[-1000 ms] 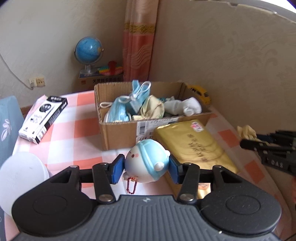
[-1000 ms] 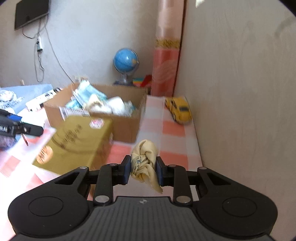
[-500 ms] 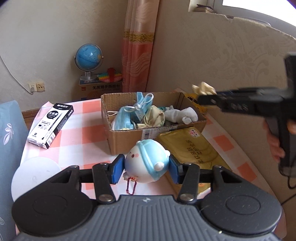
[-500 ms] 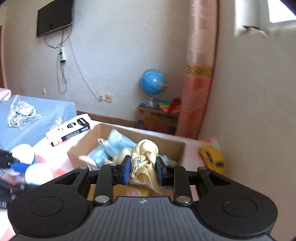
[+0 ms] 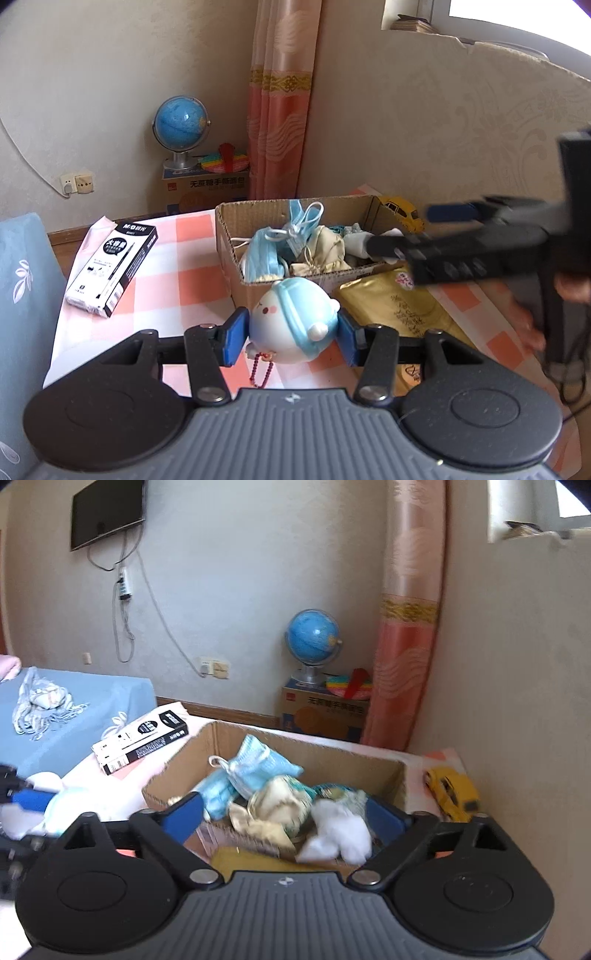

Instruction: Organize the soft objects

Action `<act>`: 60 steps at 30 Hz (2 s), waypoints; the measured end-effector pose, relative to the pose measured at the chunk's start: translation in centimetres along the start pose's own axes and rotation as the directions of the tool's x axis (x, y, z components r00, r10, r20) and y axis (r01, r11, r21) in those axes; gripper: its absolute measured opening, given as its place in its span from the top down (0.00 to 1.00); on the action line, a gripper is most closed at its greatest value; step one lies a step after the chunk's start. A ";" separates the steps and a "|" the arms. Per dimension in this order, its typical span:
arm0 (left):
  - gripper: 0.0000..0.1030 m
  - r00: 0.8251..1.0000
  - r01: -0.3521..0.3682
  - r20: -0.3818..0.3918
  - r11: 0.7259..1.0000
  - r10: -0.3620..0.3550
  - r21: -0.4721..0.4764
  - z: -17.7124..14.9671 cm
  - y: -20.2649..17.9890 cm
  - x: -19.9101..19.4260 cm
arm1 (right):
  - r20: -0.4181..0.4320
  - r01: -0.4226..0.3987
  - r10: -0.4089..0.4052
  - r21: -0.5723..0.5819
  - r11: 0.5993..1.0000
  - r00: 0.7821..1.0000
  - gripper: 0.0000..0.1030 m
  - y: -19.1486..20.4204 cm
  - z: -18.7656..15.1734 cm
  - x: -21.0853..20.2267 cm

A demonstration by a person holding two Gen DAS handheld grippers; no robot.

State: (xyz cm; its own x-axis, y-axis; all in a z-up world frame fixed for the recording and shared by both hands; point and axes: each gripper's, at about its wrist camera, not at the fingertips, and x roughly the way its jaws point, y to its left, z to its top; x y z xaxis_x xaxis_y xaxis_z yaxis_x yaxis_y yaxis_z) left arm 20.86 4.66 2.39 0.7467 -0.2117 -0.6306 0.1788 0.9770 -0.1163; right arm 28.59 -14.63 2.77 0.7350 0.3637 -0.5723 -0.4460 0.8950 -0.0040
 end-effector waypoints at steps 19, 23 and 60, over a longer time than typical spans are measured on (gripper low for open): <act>0.15 0.996 -0.088 0.023 0.995 0.087 0.051 7.5 -0.5 6.4 | 0.007 0.042 -0.043 0.154 0.987 0.999 0.00 -0.6 -4.8 -8.2; 0.06 0.988 -0.141 0.078 0.988 0.136 0.066 6.7 -0.8 5.8 | 0.005 0.054 -0.056 0.149 0.987 0.998 0.00 -0.6 -5.1 -8.7; 0.02 0.964 -0.265 -0.011 0.964 0.265 0.007 0.8 -5.7 -5.5 | -0.147 0.284 -0.256 0.210 0.936 0.955 0.00 1.6 -3.1 -11.3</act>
State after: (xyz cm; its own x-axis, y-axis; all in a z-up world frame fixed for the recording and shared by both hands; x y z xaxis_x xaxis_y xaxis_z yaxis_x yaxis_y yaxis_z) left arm 16.21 0.23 7.12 0.7601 0.0555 -0.6474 -0.0213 0.9979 0.0604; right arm 17.98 -18.09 6.72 0.7414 0.0800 -0.6663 -0.1015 0.9948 0.0064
